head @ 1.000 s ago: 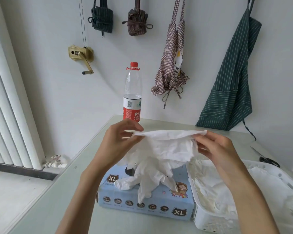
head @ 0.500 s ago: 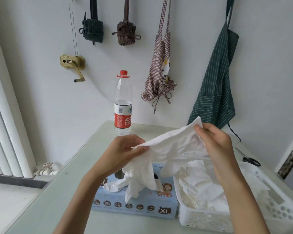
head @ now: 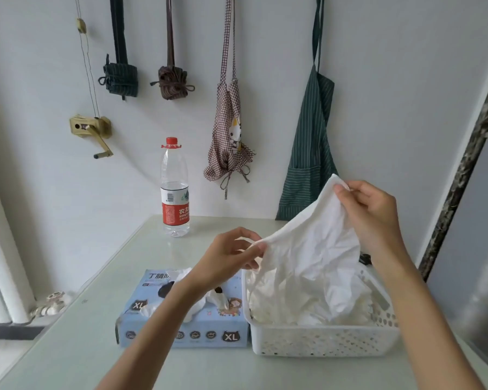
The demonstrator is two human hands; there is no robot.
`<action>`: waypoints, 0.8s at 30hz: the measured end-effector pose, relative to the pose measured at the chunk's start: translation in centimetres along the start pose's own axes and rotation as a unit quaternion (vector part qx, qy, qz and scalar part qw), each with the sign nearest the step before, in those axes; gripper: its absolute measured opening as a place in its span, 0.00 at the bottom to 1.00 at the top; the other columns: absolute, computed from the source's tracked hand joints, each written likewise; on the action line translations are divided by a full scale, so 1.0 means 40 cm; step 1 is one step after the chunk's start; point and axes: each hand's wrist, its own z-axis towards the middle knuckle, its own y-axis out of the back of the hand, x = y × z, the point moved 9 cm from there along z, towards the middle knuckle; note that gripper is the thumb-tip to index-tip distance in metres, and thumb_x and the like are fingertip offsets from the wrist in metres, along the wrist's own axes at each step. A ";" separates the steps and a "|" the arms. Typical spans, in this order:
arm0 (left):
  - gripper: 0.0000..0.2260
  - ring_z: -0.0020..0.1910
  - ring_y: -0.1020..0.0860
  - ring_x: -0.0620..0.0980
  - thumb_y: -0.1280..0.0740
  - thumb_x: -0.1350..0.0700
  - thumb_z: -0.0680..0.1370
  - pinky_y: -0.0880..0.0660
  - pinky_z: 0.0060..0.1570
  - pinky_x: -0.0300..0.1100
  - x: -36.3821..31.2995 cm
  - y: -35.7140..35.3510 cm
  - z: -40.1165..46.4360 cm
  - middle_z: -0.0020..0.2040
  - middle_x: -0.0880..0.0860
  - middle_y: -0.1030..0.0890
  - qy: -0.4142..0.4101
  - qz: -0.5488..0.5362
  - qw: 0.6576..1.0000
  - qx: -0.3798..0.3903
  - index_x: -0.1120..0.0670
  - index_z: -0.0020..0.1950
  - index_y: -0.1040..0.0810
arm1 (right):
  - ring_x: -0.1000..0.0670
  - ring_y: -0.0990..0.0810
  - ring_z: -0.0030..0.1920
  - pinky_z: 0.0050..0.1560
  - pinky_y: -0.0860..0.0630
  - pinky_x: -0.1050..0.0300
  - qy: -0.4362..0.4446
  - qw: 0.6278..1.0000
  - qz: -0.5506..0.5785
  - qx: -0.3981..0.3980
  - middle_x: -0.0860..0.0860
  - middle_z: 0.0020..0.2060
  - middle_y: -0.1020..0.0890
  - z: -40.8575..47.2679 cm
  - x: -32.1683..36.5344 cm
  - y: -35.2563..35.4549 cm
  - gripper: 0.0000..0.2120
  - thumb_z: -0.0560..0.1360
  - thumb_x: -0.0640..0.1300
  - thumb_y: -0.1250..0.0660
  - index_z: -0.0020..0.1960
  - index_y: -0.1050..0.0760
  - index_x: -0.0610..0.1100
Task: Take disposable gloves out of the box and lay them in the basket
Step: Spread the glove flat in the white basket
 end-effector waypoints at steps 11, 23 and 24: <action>0.22 0.29 0.30 0.46 0.44 0.47 0.82 0.28 0.38 0.45 0.031 -0.094 0.100 0.29 0.48 0.26 -0.003 0.104 0.994 -0.014 0.57 0.33 0.28 | 0.58 0.31 0.28 0.35 0.32 0.60 -0.012 0.997 -0.061 -0.048 0.51 0.31 0.22 0.019 -0.094 0.130 0.05 0.77 0.46 0.34 0.46 0.21 0.45; 0.08 0.51 0.19 0.40 0.36 0.55 0.78 0.26 0.50 0.28 -0.024 -0.057 0.012 0.48 0.48 0.16 -0.069 0.059 0.996 0.004 0.55 0.51 0.19 | 0.53 0.32 0.30 0.33 0.33 0.57 0.043 0.998 -0.051 -0.009 0.53 0.27 0.26 -0.046 -0.011 0.114 0.05 0.77 0.47 0.34 0.45 0.22 0.48; 0.08 0.50 0.19 0.40 0.36 0.54 0.78 0.26 0.49 0.29 -0.034 -0.043 0.000 0.47 0.47 0.16 -0.073 0.068 0.995 -0.011 0.55 0.51 0.19 | 0.52 0.32 0.30 0.33 0.33 0.56 0.049 0.998 -0.042 -0.005 0.49 0.27 0.27 -0.057 0.003 0.105 0.05 0.78 0.47 0.34 0.45 0.22 0.47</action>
